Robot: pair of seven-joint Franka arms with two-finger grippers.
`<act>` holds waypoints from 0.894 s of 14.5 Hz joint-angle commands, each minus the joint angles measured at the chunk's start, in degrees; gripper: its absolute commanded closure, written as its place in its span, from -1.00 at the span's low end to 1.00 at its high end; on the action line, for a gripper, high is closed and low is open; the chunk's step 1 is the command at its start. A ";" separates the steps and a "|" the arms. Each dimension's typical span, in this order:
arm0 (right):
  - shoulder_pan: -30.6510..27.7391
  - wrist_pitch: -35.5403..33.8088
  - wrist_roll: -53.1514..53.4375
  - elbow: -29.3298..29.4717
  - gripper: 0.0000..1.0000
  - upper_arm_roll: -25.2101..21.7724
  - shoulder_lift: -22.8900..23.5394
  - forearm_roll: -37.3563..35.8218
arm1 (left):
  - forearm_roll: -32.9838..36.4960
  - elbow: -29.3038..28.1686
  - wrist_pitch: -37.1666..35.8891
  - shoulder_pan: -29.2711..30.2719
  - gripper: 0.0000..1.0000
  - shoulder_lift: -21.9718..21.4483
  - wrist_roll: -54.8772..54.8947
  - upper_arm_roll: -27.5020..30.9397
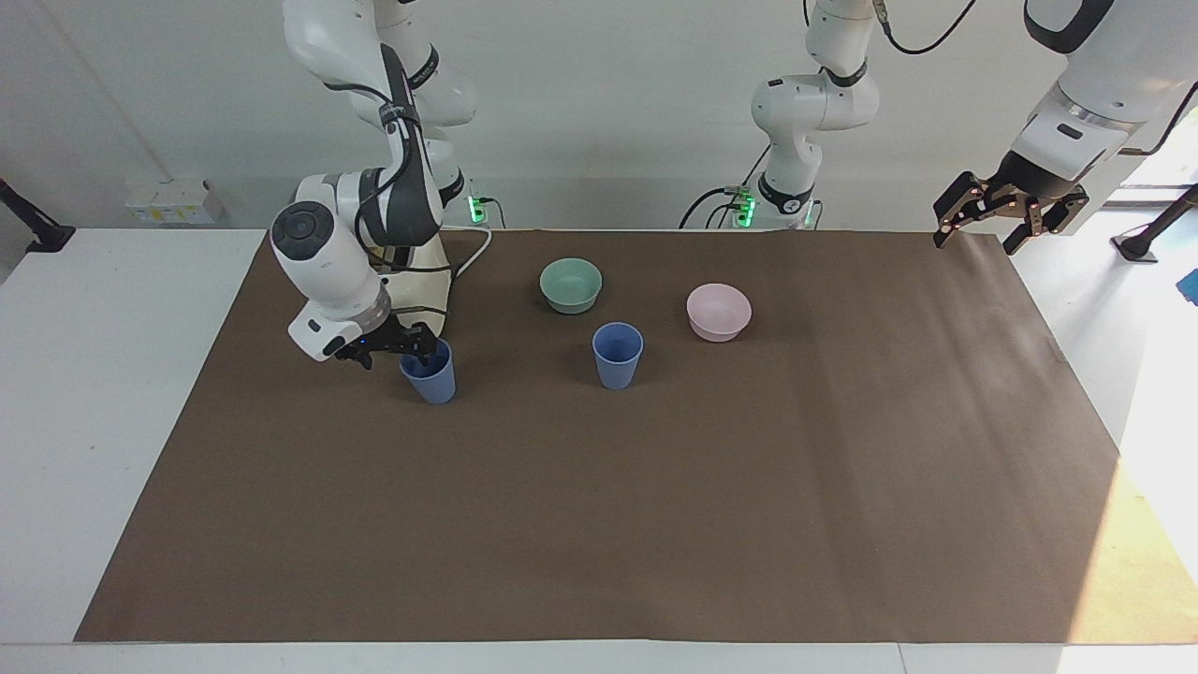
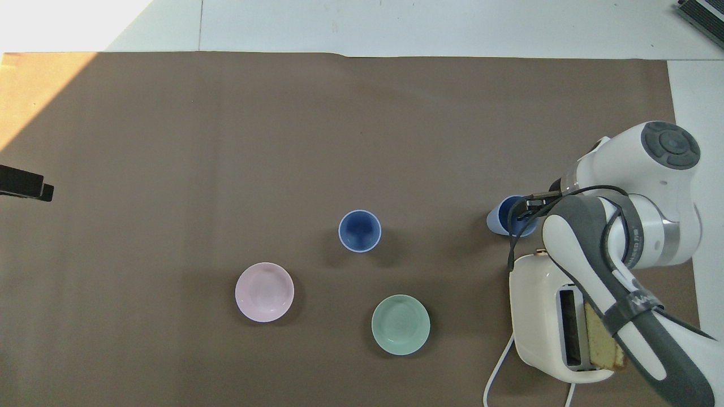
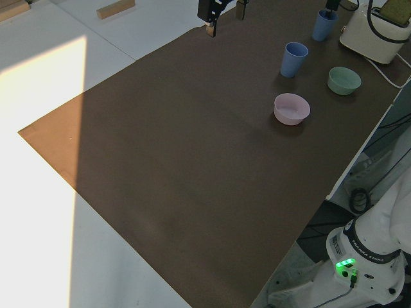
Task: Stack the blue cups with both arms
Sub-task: 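Grasp the other blue cup with the right gripper, then carry the blue cup with the right gripper and lower it into the first cup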
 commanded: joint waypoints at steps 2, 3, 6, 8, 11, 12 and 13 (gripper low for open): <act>-0.24 0.63 -3.25 -0.48 1.00 0.32 -0.08 -0.14 | 1.58 0.09 -0.21 -0.06 -1.00 -0.49 -0.78 -0.36; -0.24 0.28 -3.25 -0.22 1.00 0.50 0.18 0.30 | 1.58 0.09 -0.21 0.03 -1.00 -0.49 -0.87 -0.36; 0.64 -0.25 -2.90 1.27 1.00 0.76 0.44 2.67 | 1.05 0.17 -0.12 0.64 -1.00 -0.49 -0.87 -0.36; 0.73 -2.35 -2.38 3.64 1.00 0.85 0.53 2.68 | 0.79 0.17 -0.12 0.56 -1.00 -0.40 -0.70 -0.18; 0.99 -10.76 0.42 11.17 1.00 1.46 0.09 3.20 | 0.78 0.17 -0.12 0.56 -1.00 -0.40 -0.70 -0.18; 1.16 -14.36 3.31 14.78 1.00 1.99 0.09 3.55 | 0.78 0.17 -0.12 0.56 -1.00 -0.40 -0.70 -0.18; 1.17 -17.27 7.08 18.38 1.00 3.21 0.01 3.56 | 0.78 0.17 -0.12 0.56 -1.00 -0.40 -0.78 -0.18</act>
